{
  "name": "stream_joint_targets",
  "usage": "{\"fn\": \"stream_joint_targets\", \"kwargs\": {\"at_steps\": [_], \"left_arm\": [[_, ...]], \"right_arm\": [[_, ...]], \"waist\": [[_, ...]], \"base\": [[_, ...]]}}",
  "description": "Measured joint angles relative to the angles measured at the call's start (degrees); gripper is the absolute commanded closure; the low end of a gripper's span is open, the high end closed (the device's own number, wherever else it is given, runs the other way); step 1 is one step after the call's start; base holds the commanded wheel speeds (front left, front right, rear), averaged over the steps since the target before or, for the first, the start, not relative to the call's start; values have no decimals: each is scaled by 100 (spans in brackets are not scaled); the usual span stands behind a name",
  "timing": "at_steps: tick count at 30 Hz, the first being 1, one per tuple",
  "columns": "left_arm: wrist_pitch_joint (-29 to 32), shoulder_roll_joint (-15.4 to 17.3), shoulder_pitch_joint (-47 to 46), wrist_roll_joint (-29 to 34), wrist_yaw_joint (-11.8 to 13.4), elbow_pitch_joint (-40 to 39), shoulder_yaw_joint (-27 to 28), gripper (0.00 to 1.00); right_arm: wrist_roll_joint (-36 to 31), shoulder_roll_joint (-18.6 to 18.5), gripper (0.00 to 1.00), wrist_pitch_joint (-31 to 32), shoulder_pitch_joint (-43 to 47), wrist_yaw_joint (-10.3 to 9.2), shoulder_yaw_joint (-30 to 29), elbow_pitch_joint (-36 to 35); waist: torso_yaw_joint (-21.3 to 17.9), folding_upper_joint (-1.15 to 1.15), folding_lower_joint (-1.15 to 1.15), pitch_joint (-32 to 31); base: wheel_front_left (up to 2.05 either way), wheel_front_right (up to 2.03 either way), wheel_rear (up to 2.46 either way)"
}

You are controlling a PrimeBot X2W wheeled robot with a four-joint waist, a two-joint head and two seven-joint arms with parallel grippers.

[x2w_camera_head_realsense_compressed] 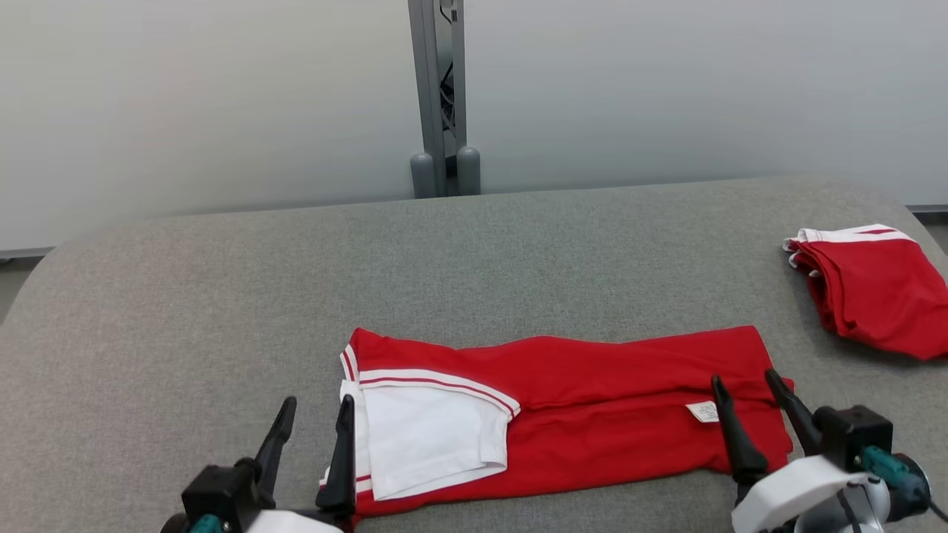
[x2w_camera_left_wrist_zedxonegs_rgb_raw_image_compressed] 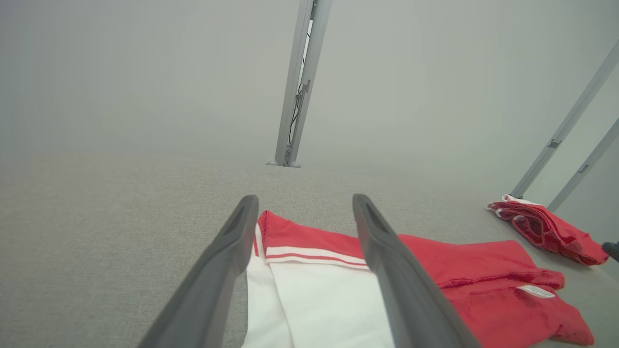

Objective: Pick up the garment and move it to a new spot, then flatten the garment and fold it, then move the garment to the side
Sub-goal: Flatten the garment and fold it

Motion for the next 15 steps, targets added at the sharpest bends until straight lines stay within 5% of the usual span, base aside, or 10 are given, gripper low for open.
{"fn": "stream_joint_targets", "kwargs": {"at_steps": [15], "left_arm": [[0,-934,771,1440,-786,226,873,0]], "right_arm": [[36,227,0,-525,595,0,-508,392]], "waist": [[51,0,0,-323]], "base": [[0,0,0]]}}
